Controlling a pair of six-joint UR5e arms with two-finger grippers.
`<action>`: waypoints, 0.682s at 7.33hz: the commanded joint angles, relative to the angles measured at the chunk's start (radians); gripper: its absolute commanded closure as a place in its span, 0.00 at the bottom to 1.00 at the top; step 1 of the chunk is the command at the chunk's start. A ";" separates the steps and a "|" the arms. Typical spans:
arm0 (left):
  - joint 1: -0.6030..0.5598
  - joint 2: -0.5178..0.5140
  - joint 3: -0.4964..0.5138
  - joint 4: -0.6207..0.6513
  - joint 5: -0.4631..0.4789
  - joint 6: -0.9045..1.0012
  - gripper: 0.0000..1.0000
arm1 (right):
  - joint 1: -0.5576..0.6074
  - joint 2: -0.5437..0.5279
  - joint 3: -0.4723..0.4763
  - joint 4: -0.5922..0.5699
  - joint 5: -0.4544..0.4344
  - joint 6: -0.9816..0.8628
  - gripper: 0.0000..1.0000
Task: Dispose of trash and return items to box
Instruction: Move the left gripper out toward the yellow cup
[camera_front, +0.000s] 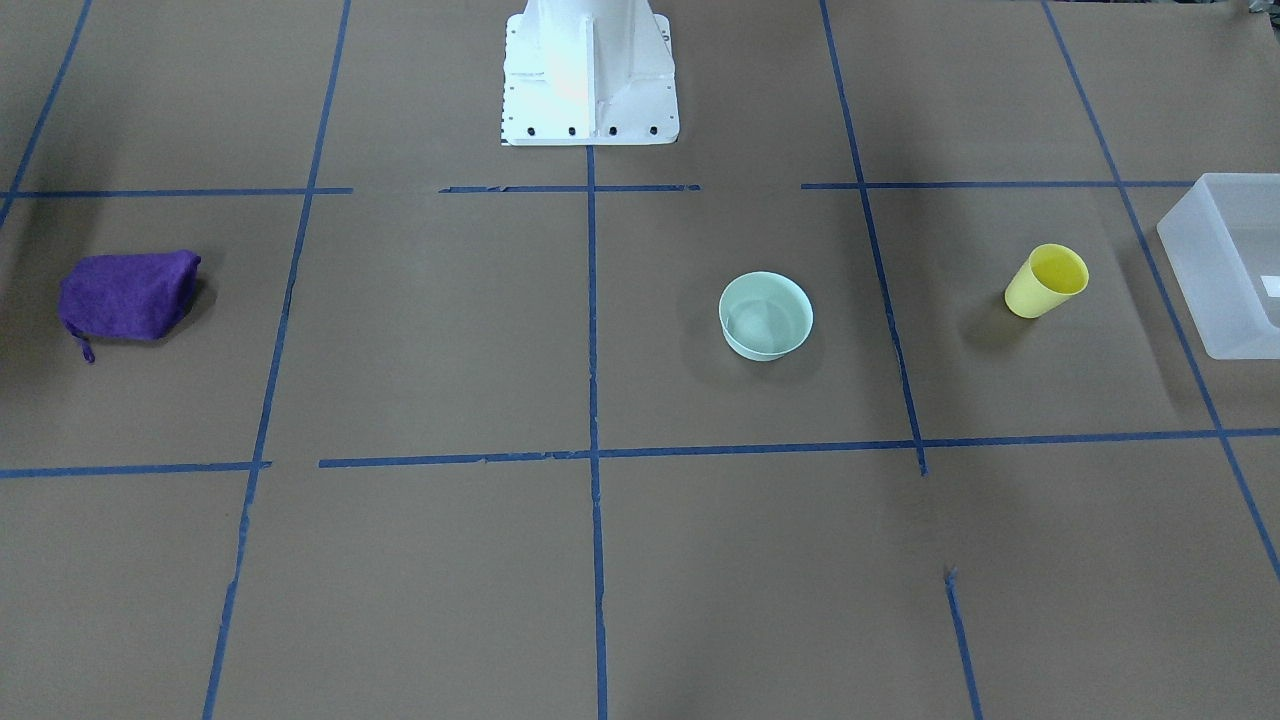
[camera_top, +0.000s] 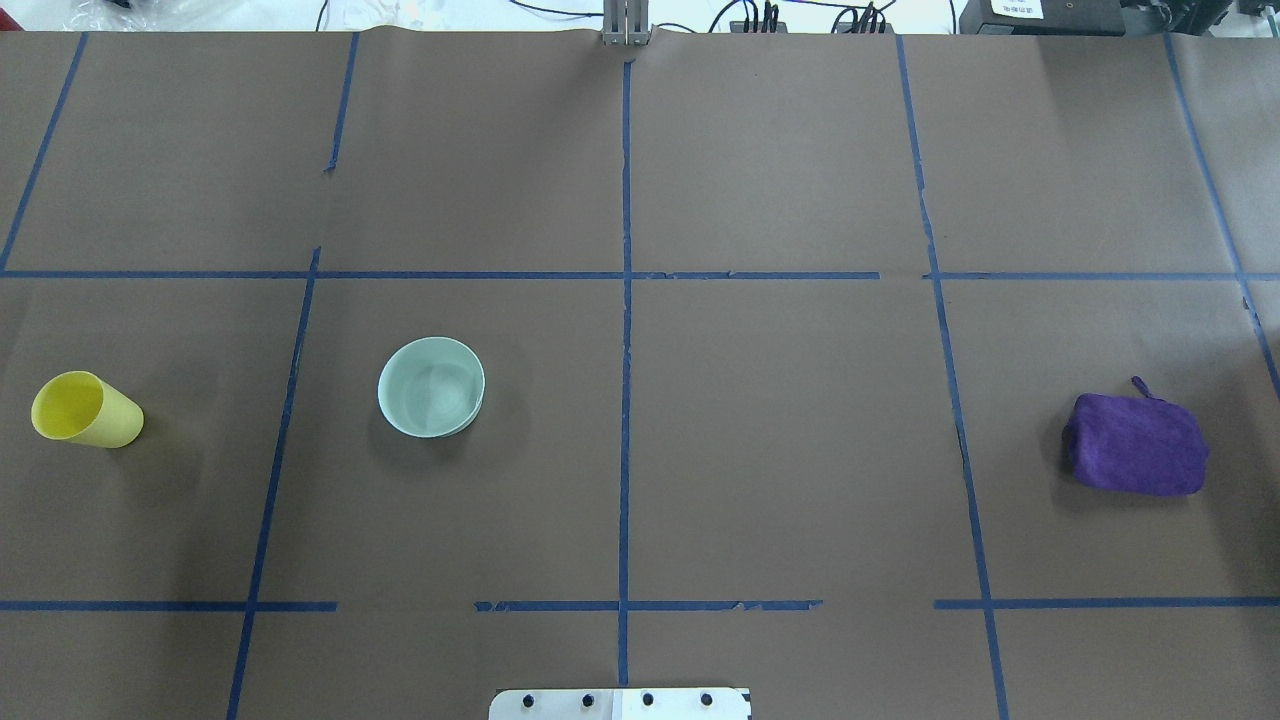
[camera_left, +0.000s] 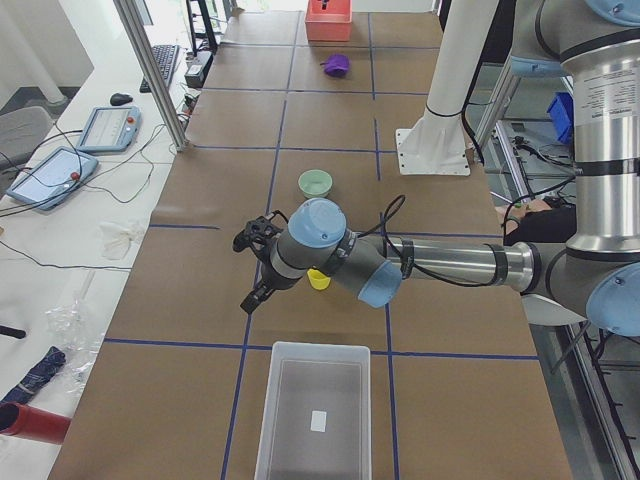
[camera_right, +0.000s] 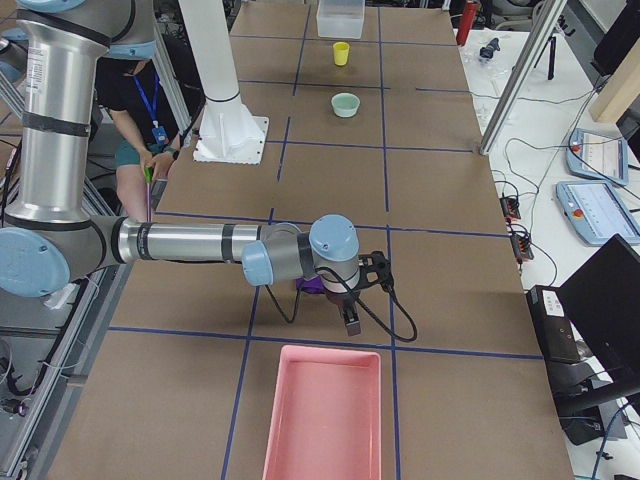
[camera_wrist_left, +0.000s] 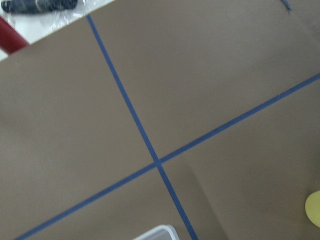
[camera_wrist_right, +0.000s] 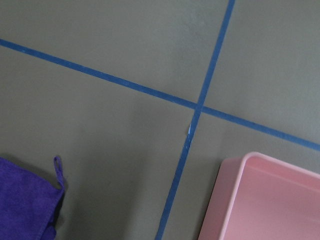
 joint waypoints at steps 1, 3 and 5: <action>0.015 -0.005 0.020 -0.210 -0.058 -0.198 0.00 | -0.022 0.005 0.002 0.088 0.004 0.000 0.00; 0.162 0.045 0.023 -0.287 -0.040 -0.356 0.00 | -0.036 0.008 0.005 0.141 0.004 0.006 0.00; 0.286 0.128 0.019 -0.427 0.102 -0.623 0.00 | -0.036 0.008 0.000 0.141 0.003 0.006 0.00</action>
